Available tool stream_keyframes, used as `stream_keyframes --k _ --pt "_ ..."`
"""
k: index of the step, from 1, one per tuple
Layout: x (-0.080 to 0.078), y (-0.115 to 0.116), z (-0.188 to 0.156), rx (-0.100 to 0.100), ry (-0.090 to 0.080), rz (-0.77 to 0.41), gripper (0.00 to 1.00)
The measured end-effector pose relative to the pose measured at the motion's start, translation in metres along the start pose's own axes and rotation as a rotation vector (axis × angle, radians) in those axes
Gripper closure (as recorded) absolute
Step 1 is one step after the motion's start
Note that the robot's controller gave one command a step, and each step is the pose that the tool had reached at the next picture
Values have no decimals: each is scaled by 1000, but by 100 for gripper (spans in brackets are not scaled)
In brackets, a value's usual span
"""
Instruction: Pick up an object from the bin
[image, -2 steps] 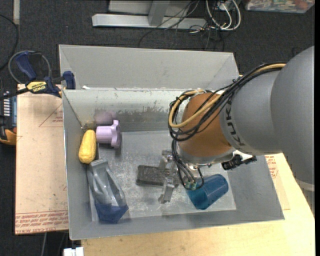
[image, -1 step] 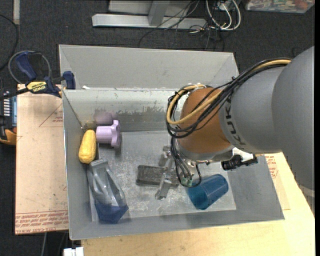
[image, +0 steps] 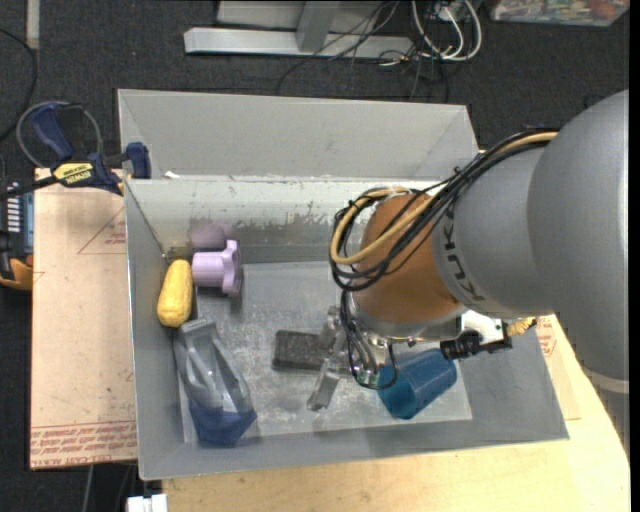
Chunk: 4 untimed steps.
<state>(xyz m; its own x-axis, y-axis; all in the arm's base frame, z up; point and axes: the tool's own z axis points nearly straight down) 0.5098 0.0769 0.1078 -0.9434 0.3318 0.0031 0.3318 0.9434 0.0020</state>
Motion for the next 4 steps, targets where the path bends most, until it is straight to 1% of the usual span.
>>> stream_keyframes --k 1,2,3,4 --pt "-10 -2 36 -8 -14 216 0" --pt "-12 -4 35 -8 -15 164 100" --pt "-12 -4 35 -8 -14 151 100" --pt "-13 -3 22 -10 -15 151 100"
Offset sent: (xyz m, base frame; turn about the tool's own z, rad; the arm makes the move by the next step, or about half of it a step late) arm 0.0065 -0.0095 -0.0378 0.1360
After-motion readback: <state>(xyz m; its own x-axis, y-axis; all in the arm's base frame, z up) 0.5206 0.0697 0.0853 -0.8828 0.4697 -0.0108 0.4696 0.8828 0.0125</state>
